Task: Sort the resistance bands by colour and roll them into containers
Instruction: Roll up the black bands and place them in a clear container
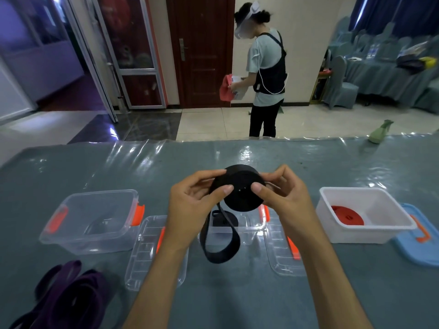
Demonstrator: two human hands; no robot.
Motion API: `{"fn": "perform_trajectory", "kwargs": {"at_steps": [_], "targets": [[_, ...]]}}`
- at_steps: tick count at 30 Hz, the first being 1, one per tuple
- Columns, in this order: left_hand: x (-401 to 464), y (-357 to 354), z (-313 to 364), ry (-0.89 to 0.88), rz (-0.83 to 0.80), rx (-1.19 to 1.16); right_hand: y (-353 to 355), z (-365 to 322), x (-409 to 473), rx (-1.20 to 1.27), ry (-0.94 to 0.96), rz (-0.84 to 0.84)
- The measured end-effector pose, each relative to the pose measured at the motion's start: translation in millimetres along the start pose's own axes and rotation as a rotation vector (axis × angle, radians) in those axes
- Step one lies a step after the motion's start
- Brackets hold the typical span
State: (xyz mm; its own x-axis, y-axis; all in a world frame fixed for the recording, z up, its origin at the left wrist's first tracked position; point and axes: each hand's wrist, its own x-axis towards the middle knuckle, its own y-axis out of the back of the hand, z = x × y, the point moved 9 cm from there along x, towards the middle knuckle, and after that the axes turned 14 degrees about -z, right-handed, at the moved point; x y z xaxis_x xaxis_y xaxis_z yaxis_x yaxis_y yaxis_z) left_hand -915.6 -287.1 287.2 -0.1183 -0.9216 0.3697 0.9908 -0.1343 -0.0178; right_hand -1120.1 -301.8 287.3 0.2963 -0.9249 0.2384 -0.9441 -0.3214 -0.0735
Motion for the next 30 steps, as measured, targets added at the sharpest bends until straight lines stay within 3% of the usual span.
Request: {"fn": "perform_trajectory", "kwargs": {"at_steps": [2,6,10,16,21,26,30], "targets": [[-1,2,-2,0.007,0.041,-0.013,1,0,0,-0.016,-0.001,0.01],[3,0,-6,-0.002,-0.028,-0.025,4,4,-3,0.031,0.028,0.069],[2,2,-1,-0.029,0.025,0.015,-1,7,2,-0.031,-0.012,-0.04],[2,-1,-7,-0.001,-0.049,-0.042,0,7,-3,0.012,0.025,0.014],[0,-3,-3,-0.019,0.03,0.015,-6,2,0,-0.034,0.016,-0.07],[6,-8,-2,0.021,-0.131,0.042,2,4,-5,0.011,0.021,0.04],[3,-3,-2,0.009,0.028,0.048,0,4,-1,-0.014,-0.017,-0.005]]}}
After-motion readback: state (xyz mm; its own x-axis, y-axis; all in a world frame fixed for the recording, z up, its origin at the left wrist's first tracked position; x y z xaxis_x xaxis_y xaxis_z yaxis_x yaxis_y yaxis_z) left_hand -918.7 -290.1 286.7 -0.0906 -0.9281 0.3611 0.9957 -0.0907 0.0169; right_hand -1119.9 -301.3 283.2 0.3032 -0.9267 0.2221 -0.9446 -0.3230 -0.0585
